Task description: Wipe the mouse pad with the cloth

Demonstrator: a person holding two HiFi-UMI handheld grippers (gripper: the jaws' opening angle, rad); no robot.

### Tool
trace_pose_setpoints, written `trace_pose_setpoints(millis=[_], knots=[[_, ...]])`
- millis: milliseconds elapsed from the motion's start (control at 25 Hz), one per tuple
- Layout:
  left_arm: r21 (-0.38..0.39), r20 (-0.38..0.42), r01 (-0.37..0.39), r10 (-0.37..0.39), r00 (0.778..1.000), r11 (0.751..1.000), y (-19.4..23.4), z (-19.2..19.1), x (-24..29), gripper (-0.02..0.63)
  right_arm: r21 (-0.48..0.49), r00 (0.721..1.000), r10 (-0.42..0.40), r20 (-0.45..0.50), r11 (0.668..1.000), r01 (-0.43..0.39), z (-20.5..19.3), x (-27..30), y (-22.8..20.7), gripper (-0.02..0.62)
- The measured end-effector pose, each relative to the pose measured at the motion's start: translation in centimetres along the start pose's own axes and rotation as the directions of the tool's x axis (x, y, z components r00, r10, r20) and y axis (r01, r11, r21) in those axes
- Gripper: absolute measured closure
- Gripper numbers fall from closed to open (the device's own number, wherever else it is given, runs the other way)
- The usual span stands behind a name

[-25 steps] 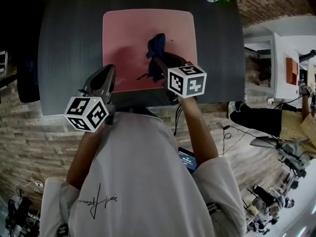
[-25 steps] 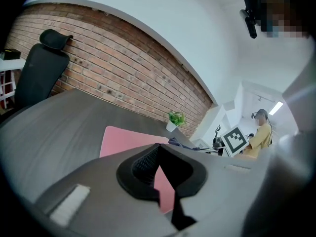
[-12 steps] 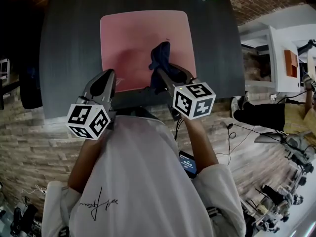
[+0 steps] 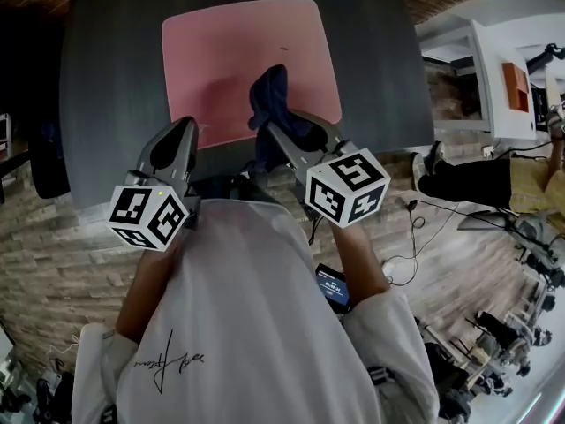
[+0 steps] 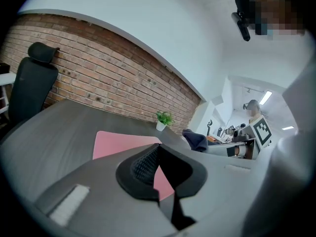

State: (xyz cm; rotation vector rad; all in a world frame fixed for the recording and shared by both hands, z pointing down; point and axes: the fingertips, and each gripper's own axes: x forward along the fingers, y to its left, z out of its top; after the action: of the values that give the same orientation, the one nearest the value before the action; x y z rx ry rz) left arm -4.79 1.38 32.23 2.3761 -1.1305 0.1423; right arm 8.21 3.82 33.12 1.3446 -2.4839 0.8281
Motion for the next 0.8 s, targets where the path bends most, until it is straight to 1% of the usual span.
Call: trace_pose_setpoints(millis=[280, 520, 800], knots=[[0.011, -0.024, 0.019, -0.018, 1.000, 1.000, -0.9, -0.9, -0.1, 0.600, 0.009, 0.999, -0.032, 0.016, 0.999, 0.032, -0.7, -1.6, -0.4, 0.506], [0.020, -0.028, 0.018, -0.017, 0.999, 1.000, -0.8, -1.2, -0.1, 0.599, 0.020, 0.999, -0.036, 0.021, 0.999, 0.036, -0.7, -1.6, -0.6, 0.506], [0.028, -0.060, 0.029, -0.027, 0.998, 0.999, -1.3, -2.4, -0.1, 0.597, 0.029, 0.999, -0.035, 0.007, 0.999, 0.034, -0.8, -1.5, -1.2, 0.505]])
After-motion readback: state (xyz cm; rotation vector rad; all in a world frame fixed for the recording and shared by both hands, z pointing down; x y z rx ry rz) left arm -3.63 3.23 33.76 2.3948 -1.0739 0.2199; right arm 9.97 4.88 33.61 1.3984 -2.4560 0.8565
